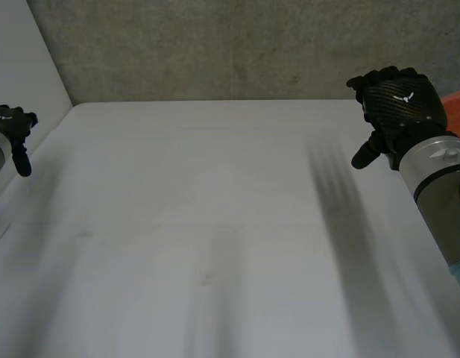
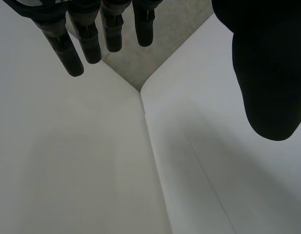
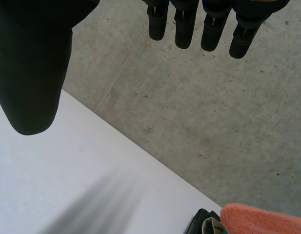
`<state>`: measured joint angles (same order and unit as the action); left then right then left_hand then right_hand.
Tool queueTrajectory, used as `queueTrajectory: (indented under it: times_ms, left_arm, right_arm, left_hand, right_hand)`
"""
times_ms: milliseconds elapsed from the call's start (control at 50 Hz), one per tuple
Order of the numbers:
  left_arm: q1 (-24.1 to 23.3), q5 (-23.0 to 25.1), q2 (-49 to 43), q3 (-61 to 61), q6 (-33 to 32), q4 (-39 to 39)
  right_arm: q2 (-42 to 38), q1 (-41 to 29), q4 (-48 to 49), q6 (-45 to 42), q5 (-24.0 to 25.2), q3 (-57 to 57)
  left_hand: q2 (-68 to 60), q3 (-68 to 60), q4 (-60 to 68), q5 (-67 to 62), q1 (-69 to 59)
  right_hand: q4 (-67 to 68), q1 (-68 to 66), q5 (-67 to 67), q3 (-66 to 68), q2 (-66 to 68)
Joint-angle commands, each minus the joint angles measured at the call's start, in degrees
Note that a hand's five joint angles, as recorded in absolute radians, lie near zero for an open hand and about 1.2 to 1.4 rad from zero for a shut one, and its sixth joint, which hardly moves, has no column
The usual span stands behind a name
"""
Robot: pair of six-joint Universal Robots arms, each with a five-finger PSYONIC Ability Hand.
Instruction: Fold the laundry.
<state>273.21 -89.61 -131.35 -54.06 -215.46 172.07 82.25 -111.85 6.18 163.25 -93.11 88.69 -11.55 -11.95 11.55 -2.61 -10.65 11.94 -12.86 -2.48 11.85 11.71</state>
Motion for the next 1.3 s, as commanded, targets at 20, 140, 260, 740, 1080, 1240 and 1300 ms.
queueTrajectory:
  times_ms: [20,140,260,740,1080,1240,1300]
  left_arm:
    - [-2.4,1.5,-2.2,0.1,-2.2,2.5]
    - [-2.9,3.1,-3.6,-0.3,-6.7,6.7]
    - [-2.8,5.5,-6.9,0.7,-16.2,8.9]
    - [7.3,12.4,21.2,-40.1,-19.3,16.7]
    - [7.3,11.8,29.3,-48.8,-10.9,28.9]
    - [-5.4,6.4,35.5,-36.7,11.6,13.6]
    - [-12.2,3.9,37.8,-30.1,20.2,4.9]
  right_arm:
    - [0.0,-0.6,-2.4,-2.3,-0.1,-1.5]
    - [0.2,-0.7,-2.4,-3.5,0.1,-1.4]
    - [-0.5,-1.1,-2.7,-4.4,0.1,-1.3]
    - [-1.7,-2.2,-3.1,-6.9,3.3,-1.4]
    - [-1.0,-0.3,-3.5,-7.3,4.6,-2.1]
    - [0.8,1.8,-3.8,-3.0,5.2,-3.5]
    - [1.3,2.5,-4.7,1.2,5.7,-4.2]
  left_hand:
    - [1.5,2.0,-1.6,2.6,0.6]
    - [1.5,2.0,-1.6,2.6,0.6]
    - [1.5,2.0,-1.6,2.6,0.6]
    - [1.5,2.0,-1.6,2.6,0.6]
    - [1.5,2.0,-1.6,2.6,0.6]
    - [1.5,2.0,-1.6,2.6,0.6]
    - [1.5,2.0,-1.6,2.6,0.6]
  right_hand:
    - [-1.9,2.9,2.5,-1.8,-1.7]
    - [-1.9,2.9,2.5,-1.8,-1.7]
    - [-1.9,2.9,2.5,-1.8,-1.7]
    - [-1.9,2.9,2.5,-1.8,-1.7]
    - [-1.9,2.9,2.5,-1.8,-1.7]
    - [-1.9,2.9,2.5,-1.8,-1.7]
    - [-1.9,2.9,2.5,-1.8,-1.7]
